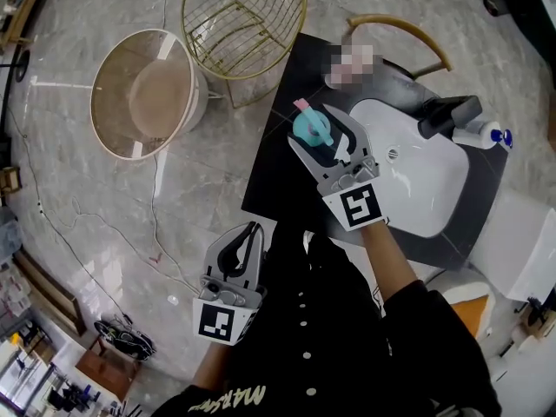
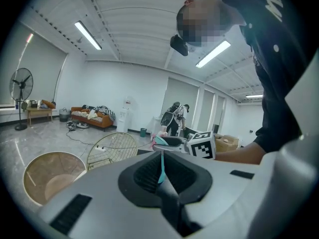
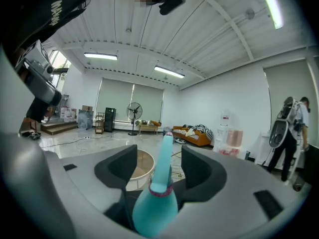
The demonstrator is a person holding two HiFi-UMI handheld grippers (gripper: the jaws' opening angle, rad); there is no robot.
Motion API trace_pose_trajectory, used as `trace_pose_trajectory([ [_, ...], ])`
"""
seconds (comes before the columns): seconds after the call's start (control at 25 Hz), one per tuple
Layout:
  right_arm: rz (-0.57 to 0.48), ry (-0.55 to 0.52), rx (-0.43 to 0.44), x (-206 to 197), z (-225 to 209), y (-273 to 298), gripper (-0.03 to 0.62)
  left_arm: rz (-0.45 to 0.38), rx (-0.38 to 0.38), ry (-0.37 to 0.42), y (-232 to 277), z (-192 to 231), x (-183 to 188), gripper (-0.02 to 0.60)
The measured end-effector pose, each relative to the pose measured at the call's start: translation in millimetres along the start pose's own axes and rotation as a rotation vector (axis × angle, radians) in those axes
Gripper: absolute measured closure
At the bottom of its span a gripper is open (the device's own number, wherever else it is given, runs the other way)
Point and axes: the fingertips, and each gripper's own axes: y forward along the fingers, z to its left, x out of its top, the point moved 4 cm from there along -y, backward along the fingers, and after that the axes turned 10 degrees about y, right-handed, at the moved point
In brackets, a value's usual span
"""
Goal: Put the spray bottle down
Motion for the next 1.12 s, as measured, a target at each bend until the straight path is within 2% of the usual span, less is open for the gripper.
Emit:
trace_pose_trajectory([
  [0.16, 0.0, 0.019, 0.017, 13, 8, -40, 0.323, -0.073, 0.009, 0.045, 2, -7, 24, 0.558],
  [0.32, -0.127, 0.158, -0.089, 39, -9, -89, 0.328, -0.13, -0.005, 0.079, 16, -12, 43, 0.558],
  [0.36, -0.129, 0.159, -0.118, 45, -13, -103, 0.357, -0.141, -0.01, 0.089, 18, -14, 49, 0.558],
  [0.52, -0.134, 0.154, -0.202, 71, -28, -153, 0.554, -0.188, -0.028, 0.124, 28, -27, 72, 0.558],
  [0.6, -0.164, 0.16, -0.206, 84, -32, -174, 0.584, -0.207, -0.044, 0.144, 34, -36, 84, 0.558],
  [0.72, -0.199, 0.187, -0.242, 108, -36, -204, 0.597, -0.241, -0.079, 0.166, 43, -53, 103, 0.558],
  [1.12, -0.264, 0.113, -0.391, 150, -48, -283, 0.599, -0.306, -0.12, 0.212, 61, -83, 145, 0.558],
])
